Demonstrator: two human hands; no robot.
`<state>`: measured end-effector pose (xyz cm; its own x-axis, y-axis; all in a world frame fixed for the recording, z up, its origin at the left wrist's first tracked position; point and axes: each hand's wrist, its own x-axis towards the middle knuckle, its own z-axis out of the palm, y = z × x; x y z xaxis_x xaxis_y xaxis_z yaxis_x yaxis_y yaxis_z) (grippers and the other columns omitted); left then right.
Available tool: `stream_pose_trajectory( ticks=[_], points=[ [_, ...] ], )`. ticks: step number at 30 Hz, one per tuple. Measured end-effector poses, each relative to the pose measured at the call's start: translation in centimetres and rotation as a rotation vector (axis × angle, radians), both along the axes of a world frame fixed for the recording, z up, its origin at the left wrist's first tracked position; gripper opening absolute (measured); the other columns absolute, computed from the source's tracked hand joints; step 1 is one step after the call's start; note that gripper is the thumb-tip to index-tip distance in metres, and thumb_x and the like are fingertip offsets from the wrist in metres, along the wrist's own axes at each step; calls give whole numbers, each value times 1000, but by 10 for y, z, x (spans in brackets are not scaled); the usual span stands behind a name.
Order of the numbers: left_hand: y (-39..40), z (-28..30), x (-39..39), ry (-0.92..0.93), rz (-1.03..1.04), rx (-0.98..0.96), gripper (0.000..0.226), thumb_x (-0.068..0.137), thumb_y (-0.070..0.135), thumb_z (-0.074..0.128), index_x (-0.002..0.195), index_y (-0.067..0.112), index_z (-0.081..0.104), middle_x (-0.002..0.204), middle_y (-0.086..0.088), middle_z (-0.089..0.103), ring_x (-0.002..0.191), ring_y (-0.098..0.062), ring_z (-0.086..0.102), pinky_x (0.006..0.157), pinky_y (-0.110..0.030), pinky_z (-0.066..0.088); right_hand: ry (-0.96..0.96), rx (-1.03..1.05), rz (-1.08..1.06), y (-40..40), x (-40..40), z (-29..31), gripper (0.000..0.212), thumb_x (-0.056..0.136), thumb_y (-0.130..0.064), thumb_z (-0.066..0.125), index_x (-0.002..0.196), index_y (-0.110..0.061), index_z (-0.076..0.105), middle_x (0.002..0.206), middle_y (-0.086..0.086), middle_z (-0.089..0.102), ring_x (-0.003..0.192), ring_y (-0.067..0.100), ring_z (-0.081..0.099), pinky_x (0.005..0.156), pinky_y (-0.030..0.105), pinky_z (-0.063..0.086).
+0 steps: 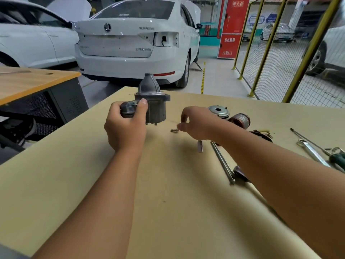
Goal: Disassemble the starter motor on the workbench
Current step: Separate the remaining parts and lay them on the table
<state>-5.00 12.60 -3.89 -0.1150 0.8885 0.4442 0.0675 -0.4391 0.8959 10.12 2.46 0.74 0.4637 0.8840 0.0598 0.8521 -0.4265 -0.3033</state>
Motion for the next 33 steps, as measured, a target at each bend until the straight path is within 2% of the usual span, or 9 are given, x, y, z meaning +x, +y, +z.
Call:
stream_pose_trajectory(
  ticks=[4,7,10,13,17,20,22,31,33],
  points=[
    [-2,-1,1,60,-12,33,39,77,66,69,92,31,63,79,21,66,79,-11,64,63,-26,42,-41,-95,47,24,0,-15,39,100,-41,57,130,-17,53,126,12,61,93,26,50,75,34,41],
    [-4,0,2,100,-14,41,37,76,66,70,92,34,61,78,25,63,81,-13,63,67,-28,40,-151,-187,67,32,-9,-24,29,101,-39,52,122,-18,55,119,11,63,88,27,52,70,35,41],
    [-6,-1,2,144,-37,81,37,75,66,70,92,34,61,76,25,62,81,-16,63,67,-30,42,-242,-208,86,23,-13,-15,28,101,-36,53,117,-14,61,100,9,62,80,28,53,68,34,42],
    [-8,-2,5,186,-71,106,39,75,65,71,95,33,64,76,24,62,83,-19,65,68,-32,48,-236,-142,29,-8,-1,12,27,100,-36,57,108,-12,66,89,6,60,81,27,58,68,33,44],
    [-14,-3,10,203,-119,118,42,75,65,70,98,31,66,79,22,64,82,-18,65,70,-33,51,-198,-83,-106,-67,22,35,19,95,-35,64,85,-19,64,83,3,63,72,20,59,56,29,41],
    [-21,-5,15,236,-158,130,41,74,67,70,97,34,64,78,24,64,74,-7,63,66,-30,45,-206,-150,-170,-95,27,25,20,93,-38,66,91,-18,65,86,2,61,77,20,59,63,33,49],
    [-26,-5,15,281,-181,156,40,74,68,68,96,35,62,78,20,65,78,-15,63,66,-30,42,-194,-180,-164,-102,26,15,20,93,-39,66,94,-19,68,93,3,63,82,21,60,73,37,55],
    [-37,-3,14,375,-210,205,45,73,72,63,95,33,63,81,14,65,79,-22,60,64,-31,39,-256,-227,-212,-103,19,0,26,94,-44,63,91,-18,65,84,3,61,76,22,61,60,31,50],
    [-39,-3,15,379,-206,201,45,73,71,64,95,32,63,82,13,66,79,-23,60,64,-31,39,-252,-217,-209,-103,19,1,28,94,-45,63,90,-18,66,85,4,63,75,22,62,63,34,54]
  ],
)
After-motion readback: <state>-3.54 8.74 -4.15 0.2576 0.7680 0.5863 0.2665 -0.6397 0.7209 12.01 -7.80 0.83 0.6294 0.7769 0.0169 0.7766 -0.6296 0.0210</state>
